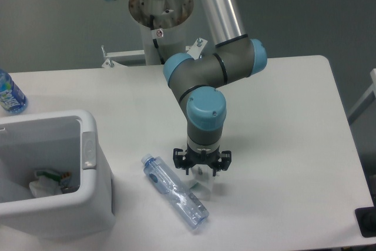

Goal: Place the trash in the trash can
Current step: 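Lower the gripper onto the white wrapper and close on it, then lift the wrapper and carry it over the white trash bin, then open the gripper to drop the wrapper into the bin, then move the gripper down to the cap end of the clear bottle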

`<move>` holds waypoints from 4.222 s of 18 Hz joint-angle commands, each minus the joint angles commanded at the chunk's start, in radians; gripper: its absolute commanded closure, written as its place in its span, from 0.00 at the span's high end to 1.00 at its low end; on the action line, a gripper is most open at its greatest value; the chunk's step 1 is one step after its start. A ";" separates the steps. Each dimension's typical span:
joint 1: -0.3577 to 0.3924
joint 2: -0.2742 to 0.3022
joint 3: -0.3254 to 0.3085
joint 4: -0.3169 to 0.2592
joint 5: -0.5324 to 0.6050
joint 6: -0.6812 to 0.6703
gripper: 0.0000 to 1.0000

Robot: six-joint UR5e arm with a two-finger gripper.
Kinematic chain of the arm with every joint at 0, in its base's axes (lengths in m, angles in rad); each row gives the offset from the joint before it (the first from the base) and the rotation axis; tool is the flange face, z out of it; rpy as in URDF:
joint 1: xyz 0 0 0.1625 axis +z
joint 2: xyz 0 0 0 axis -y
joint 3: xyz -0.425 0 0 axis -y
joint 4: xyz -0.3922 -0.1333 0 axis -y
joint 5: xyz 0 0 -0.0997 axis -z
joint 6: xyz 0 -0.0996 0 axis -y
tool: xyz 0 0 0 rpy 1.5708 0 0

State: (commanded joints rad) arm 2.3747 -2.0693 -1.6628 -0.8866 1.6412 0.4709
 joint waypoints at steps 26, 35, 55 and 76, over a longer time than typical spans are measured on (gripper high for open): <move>0.163 0.350 0.158 -0.124 -0.596 -0.151 0.00; -0.021 0.318 0.238 0.003 -0.658 -0.448 0.00; -0.124 0.291 0.241 0.018 -0.659 -0.466 1.00; 0.049 -0.007 0.293 0.017 -0.316 -0.535 1.00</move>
State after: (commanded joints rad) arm 2.4237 -2.0768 -1.3698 -0.8698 1.3253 -0.0644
